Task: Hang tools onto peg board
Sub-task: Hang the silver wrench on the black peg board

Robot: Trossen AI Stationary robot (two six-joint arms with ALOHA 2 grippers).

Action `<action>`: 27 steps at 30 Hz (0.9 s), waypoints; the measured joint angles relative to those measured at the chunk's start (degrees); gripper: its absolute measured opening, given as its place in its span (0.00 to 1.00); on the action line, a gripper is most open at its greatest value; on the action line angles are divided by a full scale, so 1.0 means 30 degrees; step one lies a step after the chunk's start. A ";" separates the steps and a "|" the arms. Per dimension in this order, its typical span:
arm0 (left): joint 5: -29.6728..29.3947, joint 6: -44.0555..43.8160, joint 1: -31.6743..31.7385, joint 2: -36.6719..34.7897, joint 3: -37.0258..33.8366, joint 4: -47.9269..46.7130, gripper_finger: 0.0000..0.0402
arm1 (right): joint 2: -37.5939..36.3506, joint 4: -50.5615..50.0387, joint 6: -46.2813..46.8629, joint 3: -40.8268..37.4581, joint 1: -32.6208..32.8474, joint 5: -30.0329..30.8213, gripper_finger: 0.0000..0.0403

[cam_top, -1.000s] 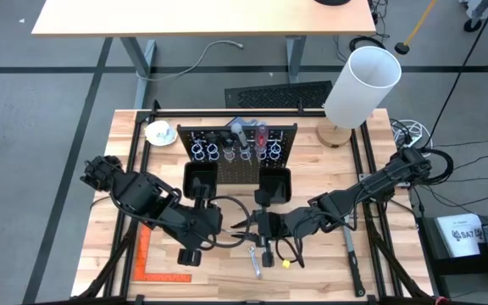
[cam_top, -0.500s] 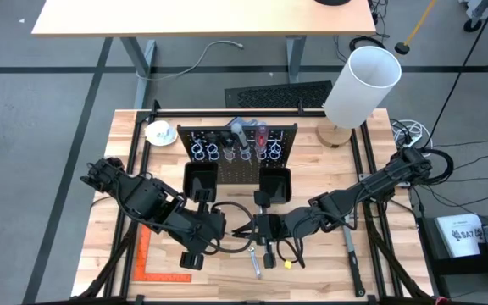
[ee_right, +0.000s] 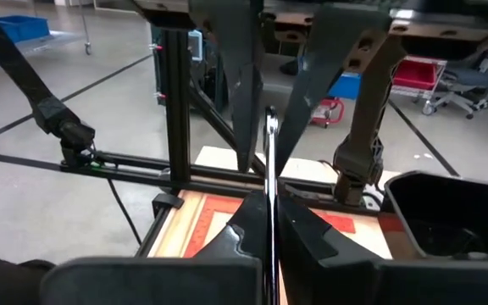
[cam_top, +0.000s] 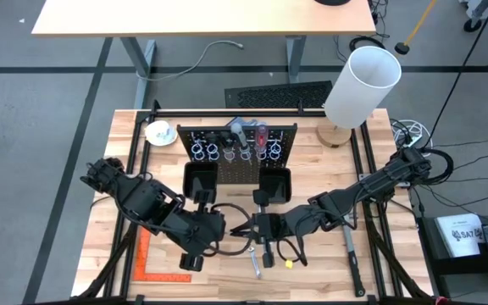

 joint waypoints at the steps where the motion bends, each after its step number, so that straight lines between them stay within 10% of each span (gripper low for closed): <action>1: 0.0000 -0.0014 -0.0014 -0.0065 0.0000 0.0000 0.18 | 0.0000 0.0130 -0.0117 0.0000 0.0000 0.0007 0.01; 12: -0.1349 -0.2468 -0.0773 -0.2735 0.0000 -0.0067 0.19 | 0.0007 0.1016 -0.1016 0.0000 0.0068 0.1007 0.01; 27: -1.4715 -0.0452 -0.5226 -0.4824 0.0007 0.2630 0.14 | 0.0007 0.5668 -0.4313 0.0007 0.0423 0.2994 0.01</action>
